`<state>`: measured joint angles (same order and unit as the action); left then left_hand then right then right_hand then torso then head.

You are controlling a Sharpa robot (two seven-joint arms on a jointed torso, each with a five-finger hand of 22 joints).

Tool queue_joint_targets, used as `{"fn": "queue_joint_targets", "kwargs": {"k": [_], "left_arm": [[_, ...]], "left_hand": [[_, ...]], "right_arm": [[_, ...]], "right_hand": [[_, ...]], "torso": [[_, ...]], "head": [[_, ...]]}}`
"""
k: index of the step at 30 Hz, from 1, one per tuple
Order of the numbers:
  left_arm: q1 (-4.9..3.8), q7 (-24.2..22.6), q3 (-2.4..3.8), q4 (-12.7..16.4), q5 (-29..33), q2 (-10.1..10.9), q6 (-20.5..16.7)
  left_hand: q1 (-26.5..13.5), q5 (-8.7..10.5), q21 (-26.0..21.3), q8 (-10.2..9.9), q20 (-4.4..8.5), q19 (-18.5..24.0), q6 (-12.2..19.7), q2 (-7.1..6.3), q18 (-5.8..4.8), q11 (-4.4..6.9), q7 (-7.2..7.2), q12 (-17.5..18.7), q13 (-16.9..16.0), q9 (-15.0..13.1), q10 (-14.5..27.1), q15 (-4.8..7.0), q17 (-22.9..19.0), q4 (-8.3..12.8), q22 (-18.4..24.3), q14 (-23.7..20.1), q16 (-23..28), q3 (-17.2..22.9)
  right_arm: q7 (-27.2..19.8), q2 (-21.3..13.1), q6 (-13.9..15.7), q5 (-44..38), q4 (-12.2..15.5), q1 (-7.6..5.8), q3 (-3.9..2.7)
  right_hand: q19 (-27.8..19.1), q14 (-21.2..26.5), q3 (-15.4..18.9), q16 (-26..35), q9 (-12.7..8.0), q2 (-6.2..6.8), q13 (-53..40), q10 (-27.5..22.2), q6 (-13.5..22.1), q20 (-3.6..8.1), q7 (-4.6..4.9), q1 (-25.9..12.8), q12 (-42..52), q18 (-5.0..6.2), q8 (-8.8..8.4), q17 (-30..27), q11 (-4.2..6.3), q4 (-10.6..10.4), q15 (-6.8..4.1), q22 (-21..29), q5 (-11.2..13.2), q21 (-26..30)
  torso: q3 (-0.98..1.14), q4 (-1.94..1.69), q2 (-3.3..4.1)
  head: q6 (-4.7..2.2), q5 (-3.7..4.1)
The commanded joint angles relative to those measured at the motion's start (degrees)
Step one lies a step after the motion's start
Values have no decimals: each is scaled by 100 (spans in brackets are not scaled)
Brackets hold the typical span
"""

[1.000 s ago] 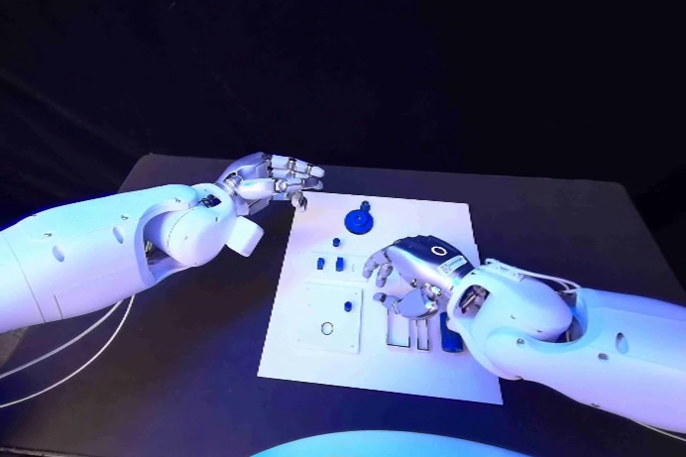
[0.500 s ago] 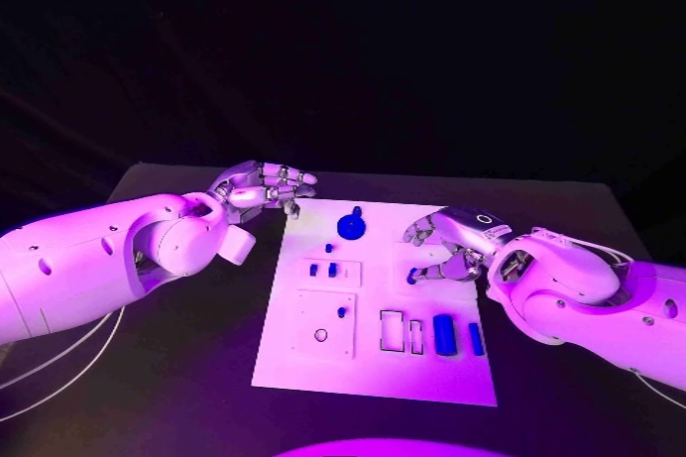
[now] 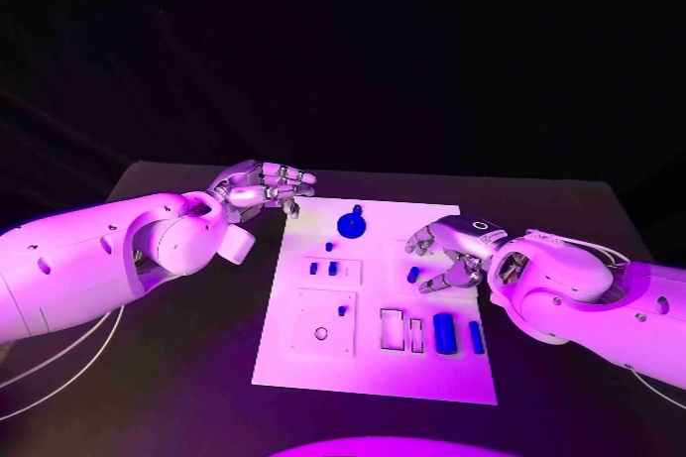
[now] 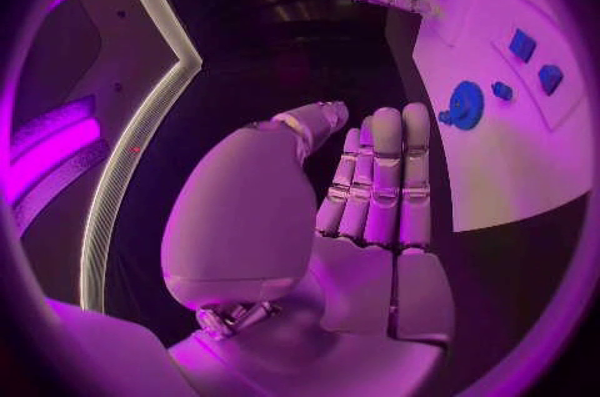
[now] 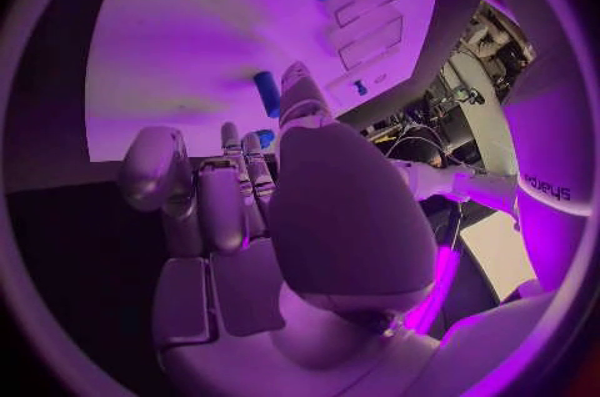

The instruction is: Assemble the parts on the task board

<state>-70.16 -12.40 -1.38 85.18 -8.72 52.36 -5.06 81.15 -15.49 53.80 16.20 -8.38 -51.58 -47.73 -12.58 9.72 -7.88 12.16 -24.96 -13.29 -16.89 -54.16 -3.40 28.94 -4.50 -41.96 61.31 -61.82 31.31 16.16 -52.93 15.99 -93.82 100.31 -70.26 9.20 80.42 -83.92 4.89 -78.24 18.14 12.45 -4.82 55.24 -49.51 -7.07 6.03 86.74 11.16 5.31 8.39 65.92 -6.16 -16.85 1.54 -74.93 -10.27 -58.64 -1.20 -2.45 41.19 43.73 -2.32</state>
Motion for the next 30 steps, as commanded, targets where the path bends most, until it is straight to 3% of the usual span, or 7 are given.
{"fn": "queue_joint_targets", "kwargs": {"k": [1, 5, 12, 21, 25, 26, 30], "left_arm": [[-4, -9, 2, 7, -28, -8, 87], [-4, -2, 2, 6, -36, -8, 86], [-4, 9, 2, 4, -39, -9, 84], [-4, 24, 1, 2, -39, -4, 86], [-4, 29, 1, 1, -39, 0, 84], [-4, 31, 1, 2, -39, 1, 85], [-4, 37, 1, 2, -39, 4, 84]], "left_hand": [[-11, -3, -23, 16, -44, 3, 38, 29, 84, -6, -1, -37, 7, 8, 53, 0, -6, -8, 7, -49, 19, -40], [-12, -4, -27, 18, -44, 2, 37, 33, 85, -6, -1, -42, 7, 8, 54, 0, -8, -11, 9, -50, 19, -40], [-15, -4, -30, 23, -45, 2, 35, 39, 85, -5, -1, -49, 6, 7, 53, 0, -9, -15, 11, -49, 19, -41], [-25, -4, -36, 29, -46, 0, 32, 49, 85, -5, -2, -59, 6, 5, 54, -1, -11, -28, 16, -49, 18, -44], [-30, -4, -39, 31, -47, -1, 32, 52, 85, -5, -2, -63, 6, 5, 56, -1, -12, -33, 18, -48, 18, -45], [-30, -4, -39, 31, -47, -1, 32, 52, 85, -5, -2, -63, 6, 5, 56, -1, -12, -33, 18, -48, 18, -45], [-30, -4, -39, 31, -47, -1, 32, 52, 85, -5, -2, -63, 6, 5, 56, -1, -12, -33, 18, -48, 18, -45]], "right_arm": [[-103, 24, -215, 35, -10, 33, 3], [-127, 43, -127, 57, -49, 55, 4], [-202, 104, 40, 91, -86, 82, 6], [-208, 180, 76, 42, -160, 110, 9], [-205, 195, 53, 14, -175, 118, 11], [-203, 198, 45, 9, -178, 121, 12], [-201, 205, 25, -7, -184, 128, 14]], "right_hand": [[80, -87, -160, 8, 22, -145, 27, 188, -88, 46, 51, 35, 86, 23, 39, -49, 55, 10, -72, -402, 73, -71], [187, -103, -428, 40, 42, -363, 75, 546, -277, 123, 123, 133, 95, -15, 80, -93, 147, 35, -151, -471, 247, -262], [294, -135, -978, 31, 5, -525, 116, 1058, -564, 181, 185, 226, -161, -63, 67, -112, 197, 27, -204, -577, 545, -497], [328, -144, -1565, 9, -49, -471, 122, 1386, -778, 197, 164, 188, -487, -81, 22, -112, 209, 25, -216, -636, 619, -578], [331, -145, -1604, 7, -51, -460, 122, 1400, -796, 197, 166, 182, -506, -83, 22, -110, 206, 25, -215, -641, 622, -588], [337, -147, -1849, -5, -72, -362, 120, 1477, -853, 196, 168, 121, -626, -85, -8, -107, 208, 30, -211, -658, 627, -601], [344, -149, -1967, -14, -77, -328, 119, 1500, -888, 194, 165, 96, -674, -89, -13, -98, 205, 34, -212, -671, 627, -621]], "torso": [[-2, -2, -1], [-7, 1, -2], [-1, 5, -1], [-2, 2, -2], [-1, 5, -2], [-2, 5, -2], [-1, 4, -3]], "head": [[6, -7], [15, 2], [18, -7], [31, -7], [38, -11], [40, -9], [46, -12]]}}
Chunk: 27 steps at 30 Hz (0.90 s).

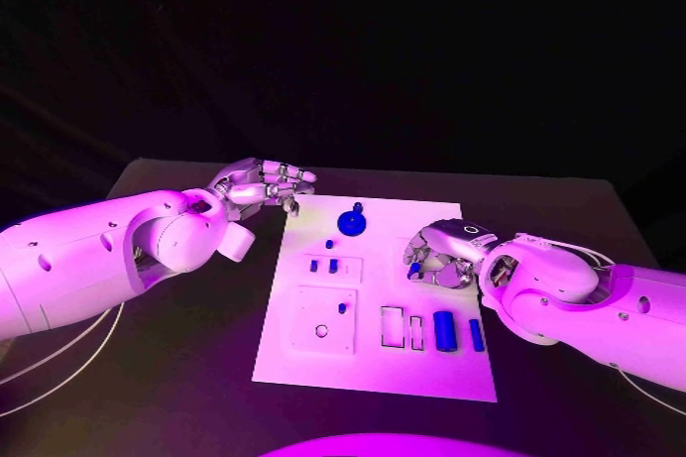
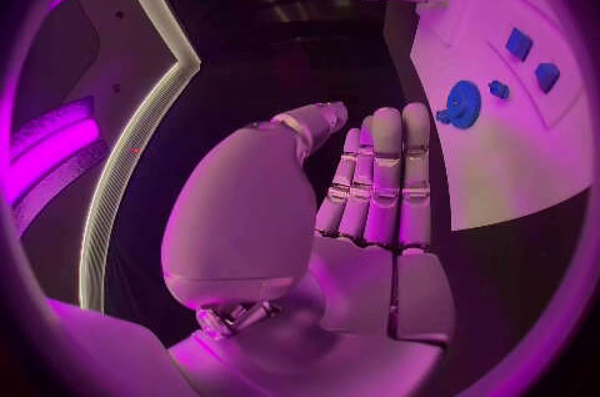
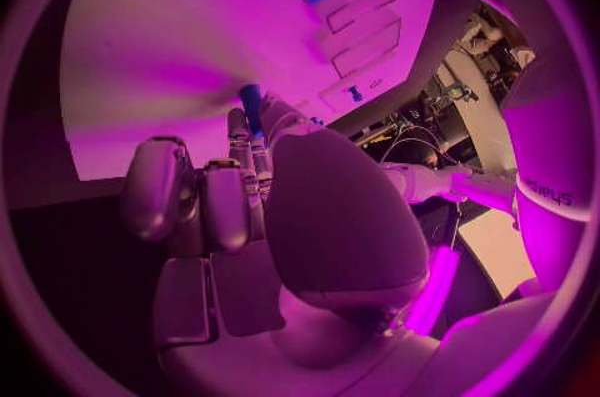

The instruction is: Assemble the parts on the task board

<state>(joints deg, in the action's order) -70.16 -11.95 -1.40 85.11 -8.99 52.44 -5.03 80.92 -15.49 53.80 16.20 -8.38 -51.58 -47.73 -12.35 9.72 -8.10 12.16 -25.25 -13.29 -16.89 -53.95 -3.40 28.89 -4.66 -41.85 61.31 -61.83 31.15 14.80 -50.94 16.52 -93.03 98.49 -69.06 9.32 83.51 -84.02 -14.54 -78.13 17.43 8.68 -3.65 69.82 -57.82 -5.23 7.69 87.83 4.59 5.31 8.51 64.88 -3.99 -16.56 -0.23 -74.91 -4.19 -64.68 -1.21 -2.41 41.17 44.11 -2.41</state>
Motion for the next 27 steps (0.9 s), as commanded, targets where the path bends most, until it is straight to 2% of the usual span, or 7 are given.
{"fn": "queue_joint_targets", "kwargs": {"k": [1, 13, 18, 20, 27], "left_arm": [[-4, -7, 3, 10, -12, -1, 80], [-4, 3, 3, 18, -12, 29, 66], [-4, 4, 2, 18, -12, 33, 66], [-4, 4, 2, 18, -12, 35, 66], [-4, 6, 2, 18, -12, 40, 65]], "left_hand": [[-7, -4, -40, 31, -47, -1, 32, 30, 85, 17, -2, -34, 6, 5, 35, -1, -8, -17, 7, -48, 18, -29], [-16, -5, -48, 37, -48, -3, 33, 40, 86, 18, -3, -45, 7, 4, 41, -1, -11, -30, 14, -48, 17, -31], [-16, -5, -48, 37, -48, -3, 33, 40, 86, 18, -3, -45, 7, 4, 41, -1, -11, -30, 14, -48, 17, -31], [-18, -5, -51, 39, -49, -4, 34, 42, 86, 18, -3, -49, 7, 4, 44, -1, -12, -34, 17, -48, 16, -32], [-23, -5, -54, 40, -49, -5, 34, 44, 86, 17, -3, -52, 7, 4, 46, -1, -13, -39, 19, -48, 16, -33]], "right_arm": [[-66, 7, -30, -90, -3, 9, 2], [-66, 18, -67, -136, -1, 19, 7], [-75, 14, -14, -165, 9, 24, 8], [-77, 12, 14, -182, 13, 25, 8], [-72, 5, 143, -259, 16, 29, 8]], "right_hand": [[37, -138, -159, -30, -12, 98, 0, 76, -84, 12, 0, -38, -58, -90, -36, 6, -10, 9, -34, -680, 20, -20], [47, -137, -435, -39, -11, 191, 0, 102, -170, 9, 5, -93, -94, -96, -37, 7, -15, 25, -31, -703, 21, -48], [75, -141, -964, -63, 18, 185, -7, 247, -338, 27, -3, -29, -82, -112, 7, 29, 12, 87, -56, -753, 17, -146], [81, -144, -1066, -69, 30, 184, -10, 295, -379, 33, -7, -26, -76, -116, 23, 38, 22, 109, -63, -764, 19, -169], [126, -150, -1573, -93, 155, 122, -25, 602, -607, 81, -51, -53, -62, -147, 165, 65, 91, 432, -117, -852, 35, -355]], "torso": [[0, 0, -1], [0, 3, -1], [1, 2, 1], [3, 1, 0], [3, 2, 1]], "head": [[8, -4], [24, -6], [29, 1], [34, 3], [43, 13]]}}
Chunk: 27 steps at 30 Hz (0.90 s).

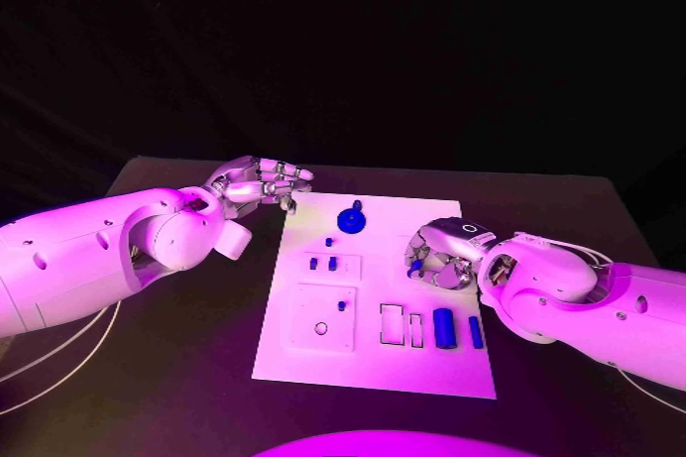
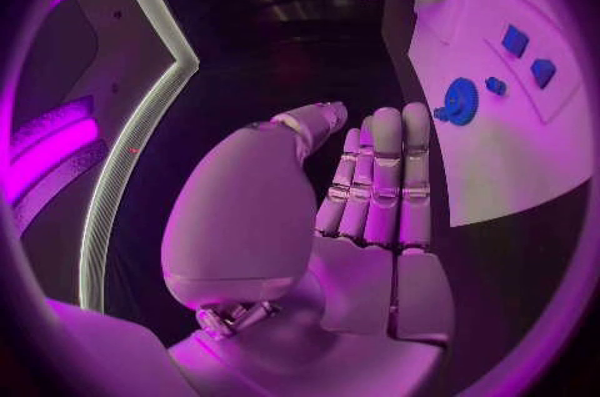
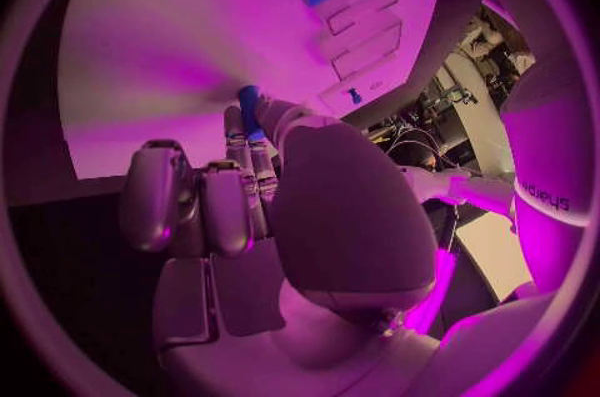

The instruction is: Assemble the parts on the task board

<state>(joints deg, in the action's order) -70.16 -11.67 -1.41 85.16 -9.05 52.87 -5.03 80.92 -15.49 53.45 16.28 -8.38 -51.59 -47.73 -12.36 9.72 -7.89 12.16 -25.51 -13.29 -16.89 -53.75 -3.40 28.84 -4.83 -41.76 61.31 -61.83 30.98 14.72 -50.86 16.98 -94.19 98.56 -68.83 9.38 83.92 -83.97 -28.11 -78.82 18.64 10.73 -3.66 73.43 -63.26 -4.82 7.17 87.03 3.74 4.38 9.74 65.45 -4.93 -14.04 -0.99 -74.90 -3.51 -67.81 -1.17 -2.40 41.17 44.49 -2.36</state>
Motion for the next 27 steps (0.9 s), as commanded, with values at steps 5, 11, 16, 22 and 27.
{"fn": "queue_joint_targets", "kwargs": {"k": [5, 11, 16, 22, 27], "left_arm": [[-4, -20, 3, 12, -6, -3, 69], [-4, -21, 2, 10, -6, -5, 68], [-4, -21, 2, 10, -6, -5, 65], [-4, -22, 2, 10, -6, -11, 61], [-4, -23, 2, 9, -6, -20, 55]], "left_hand": [[-24, -5, -19, 32, -49, -5, 34, 44, 86, -4, -3, -27, 7, 4, 26, -1, -7, -22, 9, -47, 16, -16], [-33, -5, -24, 35, -50, -6, 36, 48, 86, -4, -3, -32, 8, 4, 30, -2, -9, -32, 13, -48, 16, -19], [-33, -5, -24, 35, -50, -6, 36, 48, 86, -4, -3, -32, 8, 4, 30, -2, -9, -32, 13, -48, 16, -19], [-33, -5, -24, 35, -50, -6, 36, 48, 86, -4, -3, -32, 8, 4, 30, -2, -9, -32, 13, -48, 16, -19], [-33, -5, -24, 35, -50, -6, 36, 48, 86, -4, -3, -32, 8, 4, 30, -2, -9, -32, 13, -48, 16, -19]], "right_arm": [[-90, -2, 218, -168, 18, 8, 3], [-136, -5, 394, -183, 61, 8, 2], [-142, -43, 462, -190, 134, -4, -1], [-121, -135, 442, -117, 308, -105, -11], [-94, -198, 418, -48, 596, -221, -20]], "right_hand": [[108, -161, -352, -38, 124, -115, -30, 368, -112, 64, -26, -62, 20, -71, 123, 28, 217, 363, -67, -897, -29, -139], [124, -166, -421, -50, 190, -119, -33, 444, -129, 78, -41, -123, 19, -83, 178, 46, 237, 481, -83, -928, -28, -208], [138, -170, -461, -59, 227, -112, -34, 480, -134, 86, -47, -158, 16, -94, 207, 62, 246, 547, -91, -952, -27, -269], [142, -169, -480, -57, 247, -105, -33, 494, -134, 89, -49, -185, 11, -97, 222, 56, 248, 579, -94, -960, -26, -286], [146, -169, -490, -58, 254, -104, -32, 498, -133, 90, -50, -192, 10, -100, 227, 57, 250, 592, -95, -967, -27, -305]], "torso": [[0, 3, 3], [-3, -2, 4], [-6, -4, -3], [-11, -3, -8], [-10, 4, -9]], "head": [[5, 8], [7, 12], [14, 13], [5, 12], [-5, 25]]}}
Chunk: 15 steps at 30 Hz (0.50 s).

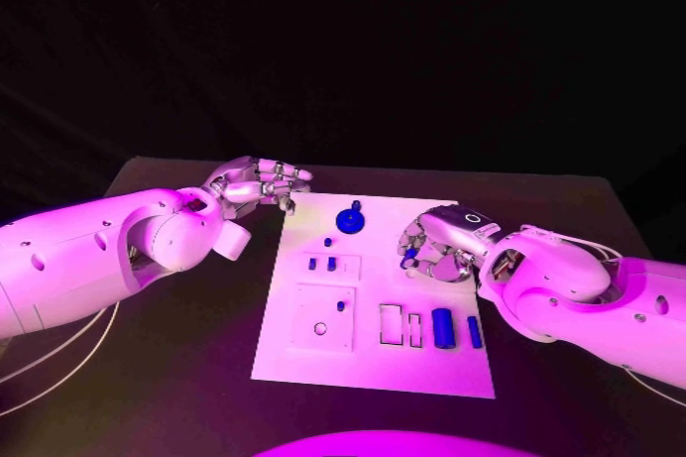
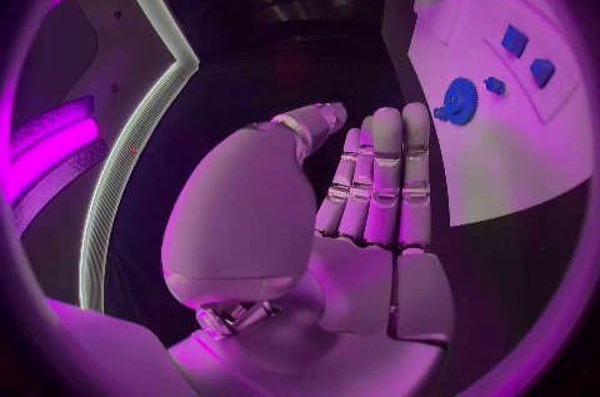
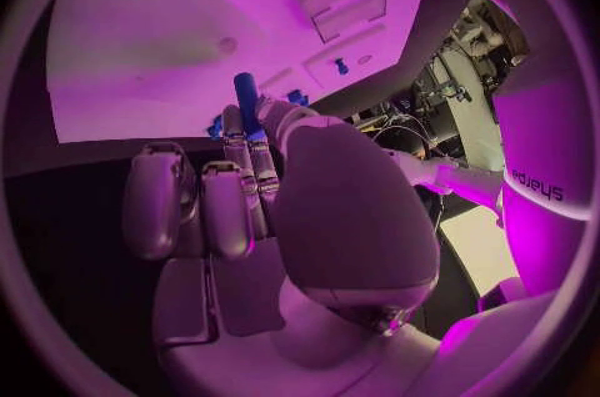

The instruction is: Assemble the parts on the task board

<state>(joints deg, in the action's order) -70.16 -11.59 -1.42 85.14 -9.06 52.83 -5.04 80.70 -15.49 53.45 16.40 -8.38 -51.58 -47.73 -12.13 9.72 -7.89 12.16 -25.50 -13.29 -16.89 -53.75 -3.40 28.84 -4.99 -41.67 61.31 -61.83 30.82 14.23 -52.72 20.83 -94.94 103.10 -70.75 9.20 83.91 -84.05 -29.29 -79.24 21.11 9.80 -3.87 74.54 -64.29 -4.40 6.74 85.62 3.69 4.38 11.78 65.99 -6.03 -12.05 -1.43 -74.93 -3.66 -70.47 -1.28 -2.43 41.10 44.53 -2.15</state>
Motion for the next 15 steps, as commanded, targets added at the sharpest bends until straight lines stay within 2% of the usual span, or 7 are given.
{"fn": "queue_joint_targets", "kwargs": {"k": [1, 8, 10, 15], "left_arm": [[-4, -32, 3, 10, -5, -19, 56], [-4, -37, 3, 4, -4, -45, 58], [-4, -40, 3, -2, -4, -57, 58], [-4, -46, 3, -26, -3, -98, 57]], "left_hand": [[-10, -5, -24, 23, -50, -6, 36, 25, 86, -4, -3, -33, 7, 4, 31, -2, -9, -16, 5, -48, 16, -3], [-10, -5, -24, 23, -50, -6, 36, 25, 86, -4, -3, -33, 7, 4, 31, -2, -9, -16, 5, -48, 16, -3], [-15, -7, -35, 27, -51, -9, 41, 29, 86, -3, -4, -43, 9, 4, 42, -2, -12, -26, 13, -49, 16, -5], [-15, -7, -35, 27, -51, -9, 41, 29, 86, -3, -4, -43, 9, 4, 42, -2, -12, -26, 13, -49, 16, -5]], "right_arm": [[-44, -14, 33, 35, 205, -43, -4], [-76, 200, 63, 39, 479, -47, -6], [-98, 330, 77, 3, 503, -15, -5], [-163, 705, 107, -94, 469, 134, -2]], "right_hand": [[147, -161, -371, -16, 7, -12, -11, 386, -30, 48, -7, -51, 14, -100, 23, 4, 360, 393, -51, -963, -12, -39], [151, -160, -396, -14, 24, -9, -10, 394, -26, 51, -7, -68, 10, -103, 33, -2, 362, 426, -53, -971, -13, -55], [151, -161, -406, -16, 29, -7, -9, 395, -23, 52, -7, -73, 8, -104, 35, 2, 363, 438, -54, -973, -13, -58], [148, -158, -429, -11, 40, -5, -7, 395, -15, 54, -4, -84, 4, -102, 40, -11, 362, 466, -54, -973, -14, -47]], "torso": [[0, 6, -3], [5, 9, -1], [4, 14, -7], [5, -6, -4]], "head": [[-7, -1], [7, -60], [12, -97], [13, -134]]}}
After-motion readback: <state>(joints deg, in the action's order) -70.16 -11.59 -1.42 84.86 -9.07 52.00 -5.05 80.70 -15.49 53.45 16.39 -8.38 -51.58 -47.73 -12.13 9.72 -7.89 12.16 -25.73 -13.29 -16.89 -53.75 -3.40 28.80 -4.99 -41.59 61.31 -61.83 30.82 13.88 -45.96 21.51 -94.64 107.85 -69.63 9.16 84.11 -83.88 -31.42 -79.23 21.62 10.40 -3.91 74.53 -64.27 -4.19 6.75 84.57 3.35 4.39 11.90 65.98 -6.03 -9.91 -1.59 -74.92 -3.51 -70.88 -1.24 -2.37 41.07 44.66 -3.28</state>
